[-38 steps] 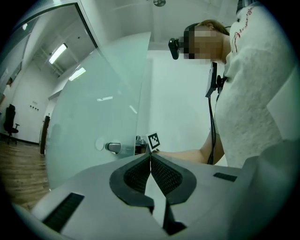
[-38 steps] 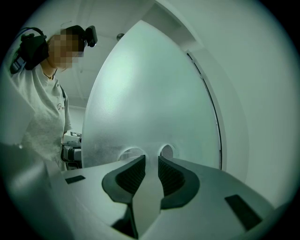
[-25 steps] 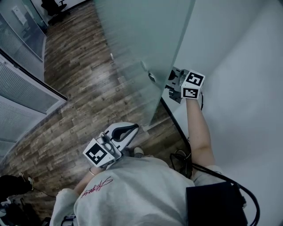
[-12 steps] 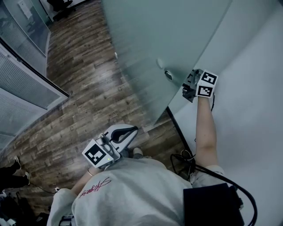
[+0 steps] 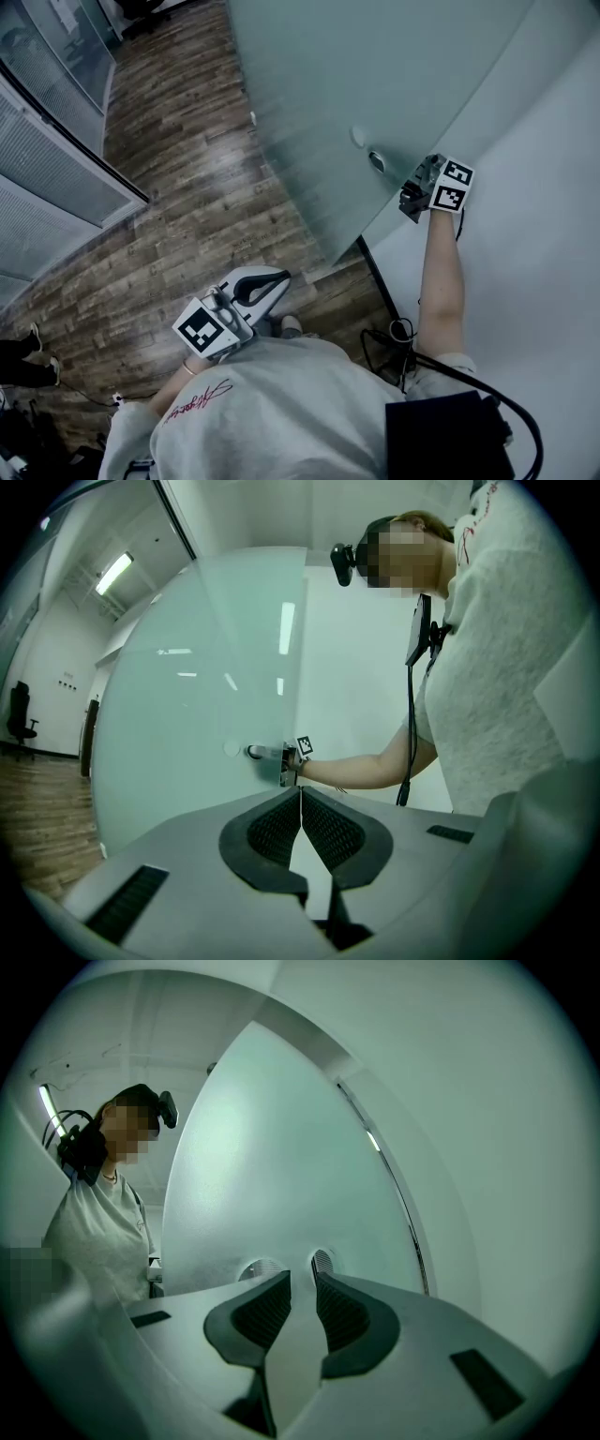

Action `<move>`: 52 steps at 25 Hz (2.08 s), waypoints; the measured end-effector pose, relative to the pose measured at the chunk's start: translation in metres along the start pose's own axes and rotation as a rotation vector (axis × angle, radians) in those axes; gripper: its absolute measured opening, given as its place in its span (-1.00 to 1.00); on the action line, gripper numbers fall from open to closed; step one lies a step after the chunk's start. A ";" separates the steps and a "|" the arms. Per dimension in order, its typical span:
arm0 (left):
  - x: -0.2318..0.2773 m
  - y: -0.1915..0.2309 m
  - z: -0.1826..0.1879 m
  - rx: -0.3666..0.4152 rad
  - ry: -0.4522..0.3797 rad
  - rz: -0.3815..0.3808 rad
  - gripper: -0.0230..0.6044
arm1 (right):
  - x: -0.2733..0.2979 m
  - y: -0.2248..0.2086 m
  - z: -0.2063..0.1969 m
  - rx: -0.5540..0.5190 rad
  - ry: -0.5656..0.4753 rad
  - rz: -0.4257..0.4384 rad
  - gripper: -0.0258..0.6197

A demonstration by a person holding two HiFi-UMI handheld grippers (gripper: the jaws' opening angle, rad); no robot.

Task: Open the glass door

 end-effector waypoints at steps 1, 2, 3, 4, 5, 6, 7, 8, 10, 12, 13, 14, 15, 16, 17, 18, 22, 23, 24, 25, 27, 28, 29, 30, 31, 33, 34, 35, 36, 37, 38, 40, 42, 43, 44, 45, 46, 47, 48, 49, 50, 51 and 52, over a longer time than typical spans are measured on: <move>0.000 0.000 0.000 -0.004 0.000 0.002 -0.87 | -0.001 0.000 0.001 -0.001 0.004 -0.003 -0.63; 0.000 0.001 0.000 -0.006 0.001 0.003 -0.87 | -0.003 -0.001 0.001 -0.003 0.005 -0.009 -0.63; 0.000 0.001 0.001 -0.008 0.003 0.004 -0.87 | -0.005 -0.001 0.002 -0.007 0.004 -0.024 -0.63; -0.001 0.002 0.002 -0.010 0.003 0.004 -0.87 | -0.008 -0.004 0.002 -0.015 0.005 -0.052 -0.63; -0.001 0.002 0.002 -0.009 0.001 0.002 -0.87 | -0.012 -0.008 0.000 -0.028 0.012 -0.097 -0.63; -0.001 0.003 0.001 -0.008 0.000 0.000 -0.87 | -0.019 -0.015 -0.005 -0.043 0.026 -0.153 -0.67; 0.000 0.002 -0.001 -0.008 0.003 -0.003 -0.87 | -0.027 -0.021 -0.011 -0.054 0.041 -0.202 -0.71; 0.001 0.002 -0.004 -0.010 0.008 -0.005 -0.87 | -0.033 -0.023 -0.017 -0.055 0.046 -0.227 -0.76; 0.002 0.000 -0.006 -0.017 0.011 -0.010 -0.87 | -0.040 -0.016 -0.020 -0.039 0.013 -0.222 -0.82; 0.001 -0.001 -0.004 -0.018 0.009 -0.014 -0.87 | -0.041 -0.003 -0.015 -0.060 -0.017 -0.229 -0.84; 0.001 -0.001 -0.004 -0.019 0.009 -0.016 -0.87 | -0.042 0.003 -0.014 -0.082 -0.017 -0.244 -0.84; 0.002 0.000 -0.003 -0.019 0.007 -0.018 -0.87 | -0.043 0.008 -0.014 -0.102 -0.015 -0.259 -0.84; 0.003 0.000 -0.003 -0.019 0.005 -0.021 -0.87 | -0.044 0.013 -0.013 -0.117 -0.016 -0.270 -0.85; 0.005 -0.001 -0.003 -0.020 0.004 -0.025 -0.87 | -0.045 0.020 -0.012 -0.131 -0.023 -0.280 -0.85; 0.007 -0.001 -0.003 -0.020 0.002 -0.030 -0.87 | -0.047 0.027 -0.010 -0.146 -0.036 -0.294 -0.85; 0.009 -0.002 -0.002 -0.021 0.000 -0.035 -0.87 | -0.050 0.034 -0.007 -0.165 -0.055 -0.316 -0.86; 0.019 -0.003 0.003 -0.010 -0.019 -0.061 -0.87 | -0.066 0.070 0.004 -0.223 -0.149 -0.384 -0.86; 0.022 -0.004 0.004 -0.007 -0.024 -0.067 -0.87 | -0.068 0.082 0.006 -0.231 -0.162 -0.387 -0.86; 0.024 -0.005 0.006 -0.008 -0.030 -0.070 -0.87 | -0.068 0.095 0.008 -0.238 -0.168 -0.387 -0.86; 0.025 -0.005 0.009 -0.008 -0.036 -0.072 -0.87 | -0.066 0.107 0.010 -0.243 -0.171 -0.384 -0.86; 0.028 -0.004 0.015 0.000 -0.049 -0.074 -0.87 | -0.057 0.129 0.012 -0.242 -0.182 -0.366 -0.86; 0.030 -0.003 0.017 0.007 -0.052 -0.076 -0.87 | -0.051 0.138 0.011 -0.234 -0.192 -0.347 -0.86; 0.032 -0.003 0.018 0.013 -0.054 -0.079 -0.87 | -0.045 0.146 0.011 -0.224 -0.202 -0.322 -0.86; 0.034 -0.003 0.019 0.019 -0.056 -0.083 -0.87 | -0.037 0.154 0.010 -0.216 -0.208 -0.295 -0.86; 0.035 -0.004 0.020 0.023 -0.059 -0.086 -0.87 | -0.030 0.161 0.009 -0.215 -0.209 -0.270 -0.86; 0.036 -0.006 0.023 0.027 -0.067 -0.089 -0.87 | -0.016 0.175 0.010 -0.225 -0.202 -0.228 -0.86; 0.035 -0.006 0.024 0.026 -0.070 -0.089 -0.87 | -0.009 0.181 0.011 -0.231 -0.196 -0.211 -0.86; 0.035 -0.006 0.025 0.025 -0.070 -0.089 -0.87 | -0.003 0.187 0.012 -0.237 -0.190 -0.195 -0.86; 0.034 -0.007 0.026 0.026 -0.071 -0.088 -0.87 | 0.004 0.192 0.013 -0.243 -0.181 -0.181 -0.86; 0.033 -0.006 0.026 0.028 -0.072 -0.087 -0.87 | 0.011 0.196 0.013 -0.249 -0.170 -0.167 -0.86; 0.032 -0.006 0.027 0.031 -0.073 -0.085 -0.87 | 0.018 0.199 0.012 -0.255 -0.154 -0.157 -0.86; 0.030 -0.005 0.026 0.034 -0.080 -0.078 -0.87 | 0.029 0.204 0.009 -0.265 -0.119 -0.147 -0.86; 0.030 -0.005 0.025 0.037 -0.085 -0.072 -0.87 | 0.037 0.209 0.006 -0.267 -0.102 -0.141 -0.86; 0.029 -0.005 0.024 0.038 -0.084 -0.068 -0.87 | 0.040 0.212 0.005 -0.267 -0.101 -0.137 -0.86; 0.029 -0.005 0.024 0.036 -0.082 -0.064 -0.87 | 0.043 0.214 0.004 -0.266 -0.105 -0.131 -0.86; 0.028 -0.005 0.024 0.034 -0.083 -0.059 -0.87 | 0.047 0.215 0.002 -0.263 -0.110 -0.124 -0.86; 0.027 -0.004 0.024 0.033 -0.088 -0.054 -0.87 | 0.051 0.216 0.000 -0.258 -0.115 -0.117 -0.86; 0.026 -0.003 0.025 0.032 -0.094 -0.049 -0.87 | 0.055 0.216 -0.003 -0.250 -0.116 -0.111 -0.86; 0.025 -0.002 0.025 0.032 -0.099 -0.043 -0.87 | 0.058 0.216 -0.006 -0.241 -0.113 -0.104 -0.86; 0.023 -0.001 0.026 0.031 -0.103 -0.037 -0.87 | 0.061 0.216 -0.009 -0.234 -0.106 -0.098 -0.86; 0.022 0.000 0.026 0.030 -0.106 -0.030 -0.87 | 0.065 0.216 -0.012 -0.229 -0.097 -0.091 -0.86; 0.021 0.001 0.027 0.029 -0.110 -0.022 -0.87 | 0.068 0.217 -0.014 -0.225 -0.088 -0.083 -0.86; 0.020 0.002 0.027 0.026 -0.113 -0.013 -0.87 | 0.070 0.217 -0.016 -0.221 -0.080 -0.075 -0.86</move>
Point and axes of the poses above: the fingertips, and each gripper's own axes: x forward along the fingers, y to its left, z out of its top, the point moved 1 cm from there along -x, backward along the fingers, and after that the axes turned 12 degrees about z, right-handed, at the moved point
